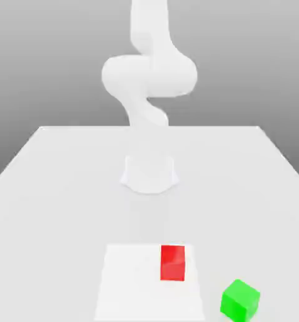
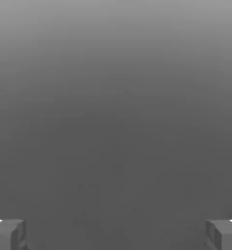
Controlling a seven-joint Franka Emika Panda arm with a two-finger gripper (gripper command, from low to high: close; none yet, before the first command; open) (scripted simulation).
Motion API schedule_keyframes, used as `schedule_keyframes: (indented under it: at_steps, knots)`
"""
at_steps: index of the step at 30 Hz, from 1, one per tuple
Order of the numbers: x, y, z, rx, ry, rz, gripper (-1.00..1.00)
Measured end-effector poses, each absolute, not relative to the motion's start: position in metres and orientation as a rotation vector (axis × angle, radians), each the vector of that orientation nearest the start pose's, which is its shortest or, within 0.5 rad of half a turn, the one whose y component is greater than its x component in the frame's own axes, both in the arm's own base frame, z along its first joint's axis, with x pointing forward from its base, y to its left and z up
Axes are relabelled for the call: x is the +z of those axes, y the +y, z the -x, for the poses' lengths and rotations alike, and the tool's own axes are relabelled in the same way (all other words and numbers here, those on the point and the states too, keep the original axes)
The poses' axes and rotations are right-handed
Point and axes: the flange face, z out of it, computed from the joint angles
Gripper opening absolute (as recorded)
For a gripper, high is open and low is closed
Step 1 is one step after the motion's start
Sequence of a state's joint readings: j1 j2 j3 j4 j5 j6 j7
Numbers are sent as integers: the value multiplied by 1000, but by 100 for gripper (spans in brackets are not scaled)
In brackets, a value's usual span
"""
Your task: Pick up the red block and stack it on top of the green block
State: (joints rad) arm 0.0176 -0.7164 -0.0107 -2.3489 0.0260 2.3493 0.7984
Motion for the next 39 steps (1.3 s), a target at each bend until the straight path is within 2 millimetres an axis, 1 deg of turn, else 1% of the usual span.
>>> schedule_keyframes:
  at_steps: [2, 4, 6, 9, 11, 14, 16, 18, 19, 20, 25, 26, 31, 32, 33, 35, 39]
  knots:
    - [612, 6, -406, -796, 1071, 2511, 0]
    - [563, 11, -425, -690, 1092, 2547, 0]
    - [514, 18, -438, -590, 1113, 2583, 0]
    - [442, 28, -446, -449, 1147, 2638, 0]
    - [395, 35, -445, -359, 1170, 2677, 0]
    - [327, 43, -434, -229, 1207, 2738, 0]
    - [284, 46, -421, -148, 1233, 2781, 0]
    - [244, 48, -404, -70, 1257, 2827, 0]
    - [226, 49, -395, -35, 1270, 2848, 0]
    - [213, 49, -391, -19, 1274, 2859, 0]
    - [160, 48, -387, -3, 1281, 2868, 0]
    - [150, 48, -386, -2, 1283, 2868, -100]
    - [150, 48, -386, -3, 1282, 2868, -100]
    - [145, 48, -386, -2, 1283, 2868, -100]
    - [148, 48, -386, -2, 1282, 2868, -100]
    - [163, 48, -387, -4, 1281, 2869, -100]
    - [200, 48, -386, -2, 1282, 2868, -100]
